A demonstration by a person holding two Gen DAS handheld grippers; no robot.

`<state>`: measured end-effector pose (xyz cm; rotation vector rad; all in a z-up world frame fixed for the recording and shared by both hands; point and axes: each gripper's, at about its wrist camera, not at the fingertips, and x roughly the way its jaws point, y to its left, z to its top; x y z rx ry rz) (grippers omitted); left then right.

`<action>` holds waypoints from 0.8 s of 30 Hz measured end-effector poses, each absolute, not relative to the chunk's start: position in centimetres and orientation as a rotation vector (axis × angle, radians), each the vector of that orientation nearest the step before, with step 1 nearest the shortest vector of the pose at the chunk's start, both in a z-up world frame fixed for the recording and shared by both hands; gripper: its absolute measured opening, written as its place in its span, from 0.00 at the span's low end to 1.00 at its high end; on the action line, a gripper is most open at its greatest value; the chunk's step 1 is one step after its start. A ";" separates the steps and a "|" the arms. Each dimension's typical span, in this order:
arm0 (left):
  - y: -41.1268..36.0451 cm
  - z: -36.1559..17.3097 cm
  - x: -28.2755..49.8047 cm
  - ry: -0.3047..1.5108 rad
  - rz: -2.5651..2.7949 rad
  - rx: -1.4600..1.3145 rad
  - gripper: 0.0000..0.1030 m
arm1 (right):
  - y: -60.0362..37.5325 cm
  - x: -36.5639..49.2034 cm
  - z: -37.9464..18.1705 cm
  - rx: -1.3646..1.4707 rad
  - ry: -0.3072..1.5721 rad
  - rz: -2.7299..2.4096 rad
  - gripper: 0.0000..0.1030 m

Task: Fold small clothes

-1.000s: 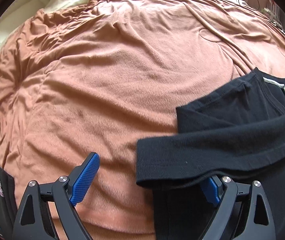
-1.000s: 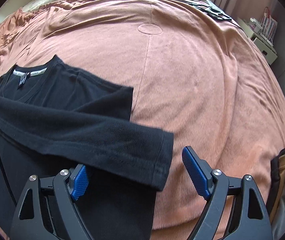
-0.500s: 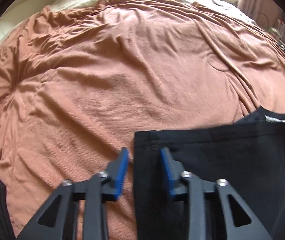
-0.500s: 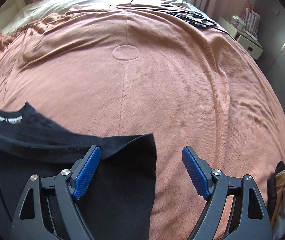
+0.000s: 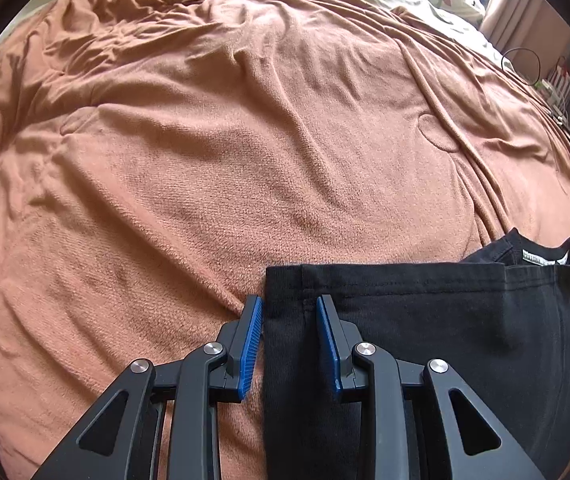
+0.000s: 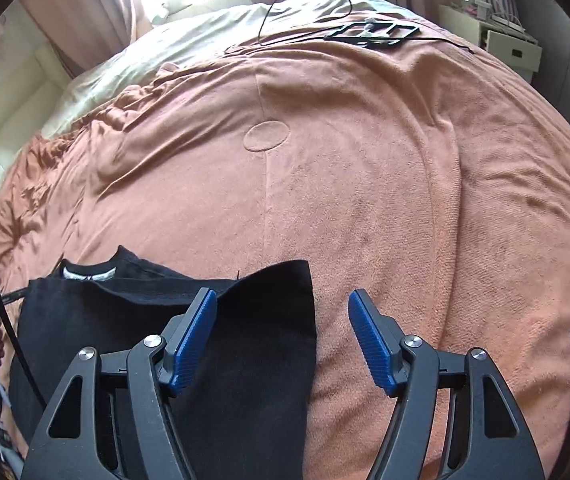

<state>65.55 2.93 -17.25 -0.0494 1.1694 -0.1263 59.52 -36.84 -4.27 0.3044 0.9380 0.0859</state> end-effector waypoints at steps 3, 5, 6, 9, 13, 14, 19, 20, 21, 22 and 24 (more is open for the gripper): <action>3.0 -17.3 65.7 1.166 -0.128 -0.068 0.23 | -37.0 59.7 -5.5 0.293 0.976 0.089 0.65; 2.8 -17.2 65.6 1.159 -0.131 -0.055 0.18 | -36.7 60.0 -6.0 0.285 0.983 0.101 0.60; 2.7 -17.1 65.5 1.154 -0.133 -0.046 0.16 | -36.5 60.4 -6.2 0.280 0.990 0.099 0.55; 2.6 -16.7 65.2 1.138 -0.124 -0.022 0.04 | -36.2 61.5 -6.6 0.288 0.978 0.094 0.29; 2.9 -15.8 64.9 1.117 -0.103 -0.034 0.03 | -35.8 62.4 -6.7 0.293 0.960 0.058 0.00; 2.9 -15.4 64.7 1.105 -0.099 -0.031 0.03 | -35.6 62.3 -6.4 0.300 0.947 0.057 0.00; 3.5 -12.8 63.7 1.054 -0.093 -0.034 0.03 | -34.9 60.0 -3.4 0.259 0.865 0.037 0.00; 3.7 -12.1 63.6 1.045 -0.094 -0.043 0.03 | -35.0 59.5 -2.8 0.259 0.854 0.034 0.00; 3.8 -11.6 63.5 1.036 -0.090 -0.046 0.03 | -34.9 59.0 -2.3 0.259 0.842 0.032 0.00; 3.8 -11.1 63.4 1.029 -0.084 -0.051 0.03 | -35.0 58.5 -1.6 0.259 0.828 0.029 0.00; 3.7 -10.1 63.2 1.011 -0.075 -0.051 0.03 | -34.7 57.6 -0.7 0.255 0.804 0.018 0.00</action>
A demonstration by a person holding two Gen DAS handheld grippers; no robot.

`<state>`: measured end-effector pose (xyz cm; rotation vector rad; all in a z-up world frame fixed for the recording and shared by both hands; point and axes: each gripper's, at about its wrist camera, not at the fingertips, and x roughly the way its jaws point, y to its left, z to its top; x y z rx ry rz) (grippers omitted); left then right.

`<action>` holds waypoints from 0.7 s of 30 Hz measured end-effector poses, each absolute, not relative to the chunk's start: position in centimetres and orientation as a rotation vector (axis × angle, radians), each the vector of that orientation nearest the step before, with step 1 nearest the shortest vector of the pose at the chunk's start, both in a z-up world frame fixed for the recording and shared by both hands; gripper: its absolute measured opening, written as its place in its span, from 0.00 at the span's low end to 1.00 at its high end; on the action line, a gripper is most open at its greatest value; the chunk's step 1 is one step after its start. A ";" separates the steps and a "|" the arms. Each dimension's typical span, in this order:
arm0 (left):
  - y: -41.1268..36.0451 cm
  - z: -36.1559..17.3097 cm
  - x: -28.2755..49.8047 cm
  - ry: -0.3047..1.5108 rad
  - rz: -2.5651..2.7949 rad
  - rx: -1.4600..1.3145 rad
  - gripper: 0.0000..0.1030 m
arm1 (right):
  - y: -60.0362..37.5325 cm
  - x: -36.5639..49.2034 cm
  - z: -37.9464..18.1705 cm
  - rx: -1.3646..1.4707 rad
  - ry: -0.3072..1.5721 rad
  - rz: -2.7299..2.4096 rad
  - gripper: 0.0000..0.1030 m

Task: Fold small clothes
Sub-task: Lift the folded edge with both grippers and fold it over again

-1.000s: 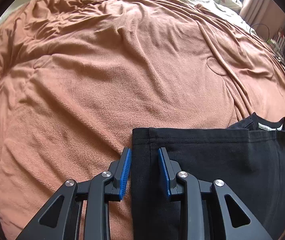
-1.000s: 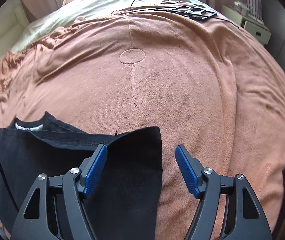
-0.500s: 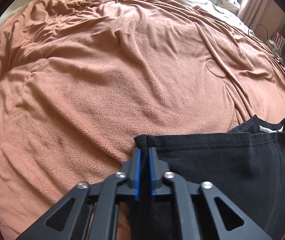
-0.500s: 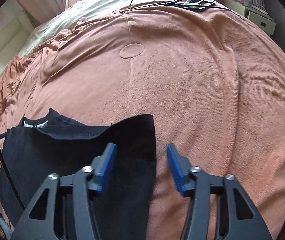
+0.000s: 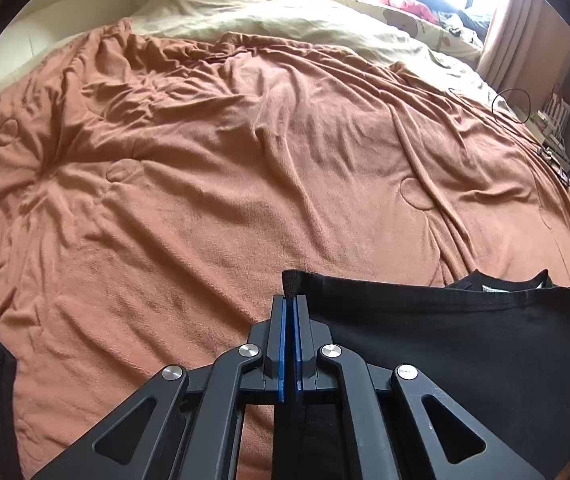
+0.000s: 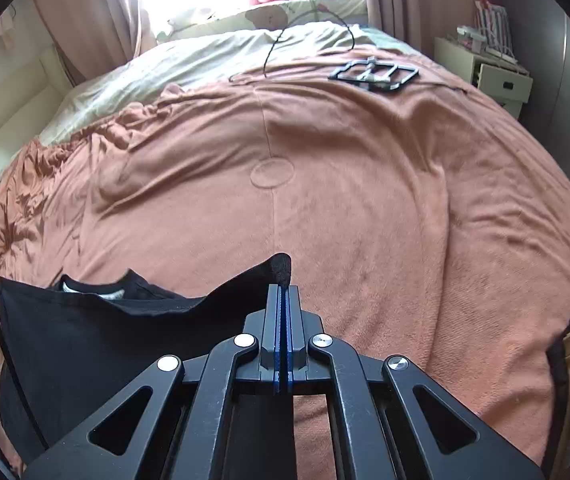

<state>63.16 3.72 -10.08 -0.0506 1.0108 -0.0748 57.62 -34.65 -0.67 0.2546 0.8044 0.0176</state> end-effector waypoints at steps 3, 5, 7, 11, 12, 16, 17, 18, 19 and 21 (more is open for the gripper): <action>3.4 -8.7 63.0 0.977 -0.074 -0.041 0.03 | -34.0 56.8 0.7 0.230 0.775 -0.006 0.00; 3.4 -8.1 63.2 0.964 -0.068 -0.048 0.03 | -33.8 56.7 1.3 0.224 0.765 -0.024 0.00; 3.3 -7.9 63.7 0.957 -0.060 -0.046 0.03 | -33.8 56.9 1.1 0.227 0.767 -0.048 0.00; 3.0 -8.7 64.8 0.963 -0.045 -0.032 0.03 | -33.5 58.6 -0.2 0.233 0.801 -0.075 0.00; 2.9 -9.3 65.2 0.972 -0.039 -0.023 0.03 | -33.2 59.2 -0.8 0.230 0.813 -0.078 0.00; 2.5 -12.2 66.5 1.017 -0.015 0.005 0.03 | -32.4 61.7 -3.1 0.210 0.869 -0.102 0.00; 2.4 -13.3 66.9 1.033 -0.012 0.013 0.03 | -32.2 62.1 -3.9 0.208 0.884 -0.109 0.00; 2.3 -14.0 67.1 1.046 -0.012 0.011 0.03 | -32.2 62.6 -4.5 0.207 0.898 -0.114 0.00; 2.5 -14.9 67.4 1.061 -0.010 0.002 0.03 | -32.2 63.1 -5.1 0.207 0.911 -0.120 0.00; 2.9 -16.1 67.7 1.082 -0.007 -0.012 0.03 | -32.2 63.7 -6.0 0.213 0.932 -0.128 0.00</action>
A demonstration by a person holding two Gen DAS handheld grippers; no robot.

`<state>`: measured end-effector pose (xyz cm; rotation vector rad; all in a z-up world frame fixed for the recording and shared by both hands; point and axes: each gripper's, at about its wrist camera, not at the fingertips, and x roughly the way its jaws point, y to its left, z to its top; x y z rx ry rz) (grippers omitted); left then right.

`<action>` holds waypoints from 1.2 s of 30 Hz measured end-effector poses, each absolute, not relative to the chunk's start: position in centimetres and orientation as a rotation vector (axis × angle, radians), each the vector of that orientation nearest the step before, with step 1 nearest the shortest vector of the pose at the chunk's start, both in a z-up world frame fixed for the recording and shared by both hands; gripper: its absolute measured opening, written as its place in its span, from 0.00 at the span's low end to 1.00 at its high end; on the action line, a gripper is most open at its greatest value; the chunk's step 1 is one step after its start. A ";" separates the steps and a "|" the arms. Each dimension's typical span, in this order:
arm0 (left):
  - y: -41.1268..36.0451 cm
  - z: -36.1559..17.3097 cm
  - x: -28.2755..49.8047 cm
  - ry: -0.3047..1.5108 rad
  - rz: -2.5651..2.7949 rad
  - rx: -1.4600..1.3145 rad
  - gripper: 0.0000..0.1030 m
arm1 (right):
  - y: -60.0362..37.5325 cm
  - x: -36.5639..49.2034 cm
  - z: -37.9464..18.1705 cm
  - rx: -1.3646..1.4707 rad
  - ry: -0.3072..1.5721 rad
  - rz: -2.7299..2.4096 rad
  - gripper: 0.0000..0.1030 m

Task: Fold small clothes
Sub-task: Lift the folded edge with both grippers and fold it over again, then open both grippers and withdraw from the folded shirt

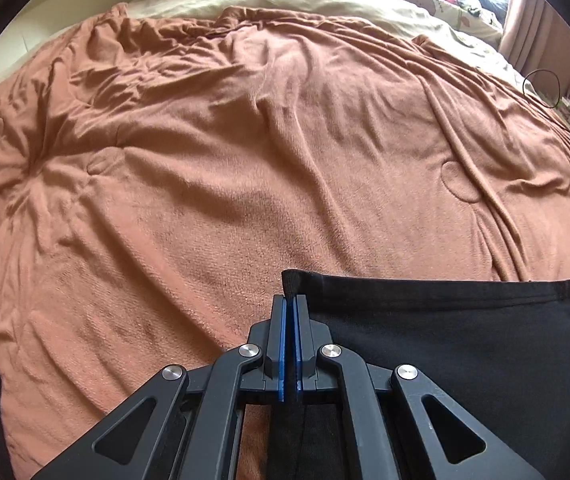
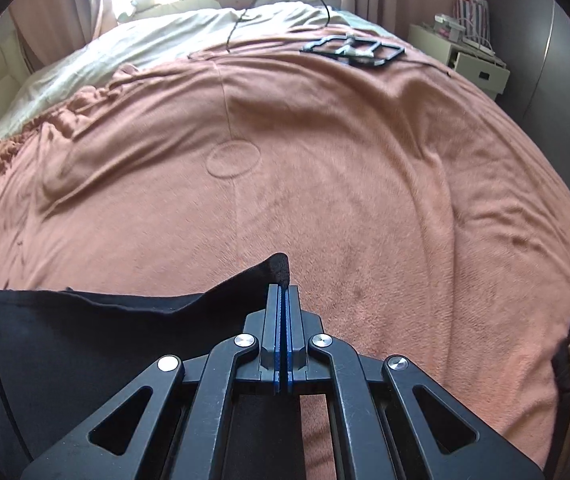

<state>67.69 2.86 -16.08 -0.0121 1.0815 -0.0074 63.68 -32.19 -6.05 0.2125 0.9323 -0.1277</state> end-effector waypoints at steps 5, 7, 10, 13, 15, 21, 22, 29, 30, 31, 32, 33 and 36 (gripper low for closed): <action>2.5 -17.5 68.1 1.110 -0.011 0.009 0.03 | -31.9 64.9 -7.5 0.197 0.984 -0.131 0.00; 2.6 -17.3 68.2 1.130 0.000 -0.012 0.04 | -31.7 65.2 -7.3 0.187 0.986 -0.130 0.00; 3.0 -16.5 68.0 1.160 0.000 -0.063 0.31 | -32.1 64.9 -6.7 0.246 1.000 -0.081 0.01; 2.9 -15.2 66.8 1.134 0.000 -0.053 0.51 | -32.1 64.1 -5.7 0.243 0.998 -0.067 0.38; 2.7 -14.3 65.7 1.127 -0.014 -0.049 0.55 | -32.0 62.8 -4.6 0.240 0.976 -0.052 0.56; 2.0 -12.4 62.2 1.132 -0.038 -0.058 0.60 | -32.4 59.0 -2.2 0.274 0.958 -0.033 0.56; 1.9 -12.1 61.6 1.130 -0.044 -0.062 0.60 | -32.4 58.3 -2.0 0.271 0.957 -0.029 0.56; 1.8 -9.9 56.6 1.107 -0.071 -0.112 0.61 | -32.2 53.1 -0.3 0.257 0.955 -0.007 0.63; 1.9 -9.5 55.9 1.101 -0.073 -0.116 0.61 | -32.2 52.2 -0.2 0.264 0.954 0.006 0.68; 2.0 -9.2 55.1 1.096 -0.074 -0.120 0.61 | -32.2 51.4 0.1 0.266 0.950 0.013 0.73; 2.0 -8.9 54.4 1.093 -0.073 -0.122 0.61 | -32.3 50.5 0.3 0.267 0.947 0.013 0.76; 2.2 -8.6 53.8 1.089 -0.074 -0.128 0.61 | -32.4 50.0 0.4 0.270 0.949 0.013 0.76; 2.6 -7.5 51.7 1.065 -0.076 -0.159 0.62 | -32.6 47.8 0.6 0.270 0.957 0.009 0.80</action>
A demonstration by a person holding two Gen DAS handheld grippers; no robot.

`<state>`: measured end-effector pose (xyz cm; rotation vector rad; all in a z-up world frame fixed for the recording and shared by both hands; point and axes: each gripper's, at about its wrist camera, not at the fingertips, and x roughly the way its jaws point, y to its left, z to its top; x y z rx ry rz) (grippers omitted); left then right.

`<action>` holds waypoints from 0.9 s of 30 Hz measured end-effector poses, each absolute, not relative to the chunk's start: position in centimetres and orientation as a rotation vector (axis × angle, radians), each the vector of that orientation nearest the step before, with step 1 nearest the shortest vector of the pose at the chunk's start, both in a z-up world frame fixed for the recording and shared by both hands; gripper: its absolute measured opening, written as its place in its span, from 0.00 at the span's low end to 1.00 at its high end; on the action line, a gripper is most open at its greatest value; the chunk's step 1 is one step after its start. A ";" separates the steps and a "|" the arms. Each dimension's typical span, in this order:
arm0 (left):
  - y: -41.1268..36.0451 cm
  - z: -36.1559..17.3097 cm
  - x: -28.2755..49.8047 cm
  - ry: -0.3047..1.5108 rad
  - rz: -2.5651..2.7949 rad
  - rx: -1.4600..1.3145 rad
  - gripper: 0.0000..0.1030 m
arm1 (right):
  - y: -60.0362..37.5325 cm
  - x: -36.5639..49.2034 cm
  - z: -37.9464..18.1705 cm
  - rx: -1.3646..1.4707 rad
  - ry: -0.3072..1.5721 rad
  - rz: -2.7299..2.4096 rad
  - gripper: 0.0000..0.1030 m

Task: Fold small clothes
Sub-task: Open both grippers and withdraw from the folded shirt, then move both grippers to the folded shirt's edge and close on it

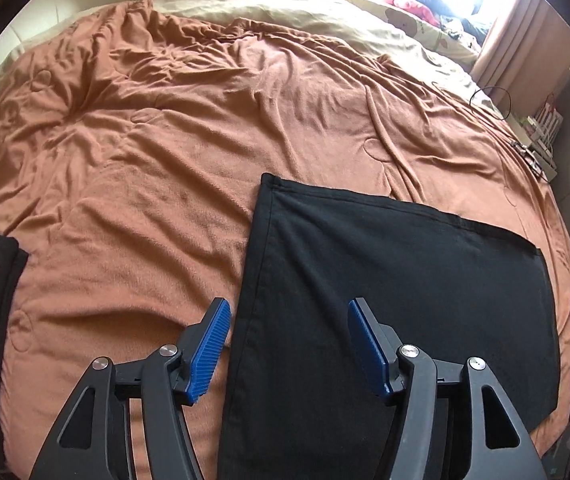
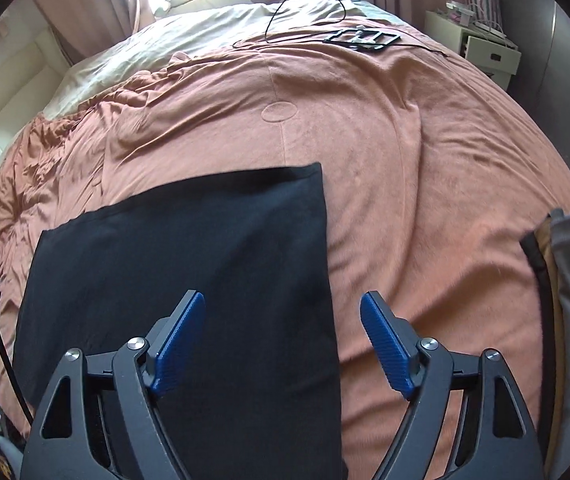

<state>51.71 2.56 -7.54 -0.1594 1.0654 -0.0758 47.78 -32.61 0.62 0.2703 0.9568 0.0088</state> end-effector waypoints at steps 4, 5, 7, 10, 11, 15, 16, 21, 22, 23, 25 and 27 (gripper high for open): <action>2.9 -6.2 48.9 1.018 -0.089 -0.191 0.93 | -32.5 44.9 1.5 0.290 0.946 -0.002 0.85; 2.9 -5.9 48.1 1.005 -0.087 -0.189 0.98 | -32.4 44.3 1.8 0.299 0.939 0.008 0.85; 3.0 -5.5 46.7 0.987 -0.082 -0.189 0.99 | -32.1 42.8 2.0 0.306 0.933 0.019 0.85; 3.1 -5.2 44.7 0.980 -0.100 -0.214 0.99 | -32.2 40.8 2.1 0.340 0.926 0.032 0.85; 3.1 -5.2 44.3 0.976 -0.103 -0.217 0.99 | -32.3 40.1 2.1 0.356 0.921 0.034 0.85; 3.1 -5.3 41.7 0.962 -0.109 -0.211 0.99 | -32.4 37.7 2.0 0.370 0.896 0.033 0.85; 3.2 -5.4 41.1 0.958 -0.111 -0.213 0.99 | -32.4 37.1 2.0 0.362 0.892 0.023 0.85; 3.3 -5.8 38.0 0.932 -0.124 -0.257 0.99 | -32.2 35.1 1.7 0.394 0.875 0.040 0.85; 3.3 -5.9 37.5 0.933 -0.130 -0.264 0.99 | -32.3 34.8 1.6 0.398 0.869 0.043 0.85; 3.3 -6.1 37.0 0.936 -0.137 -0.266 0.99 | -32.3 34.4 1.4 0.397 0.866 0.041 0.85; 3.4 -6.4 36.1 0.939 -0.141 -0.258 0.99 | -32.3 33.6 1.0 0.391 0.862 0.030 0.85; 3.5 -7.0 35.2 0.946 -0.148 -0.259 0.99 | -32.4 32.9 0.4 0.408 0.860 0.033 0.85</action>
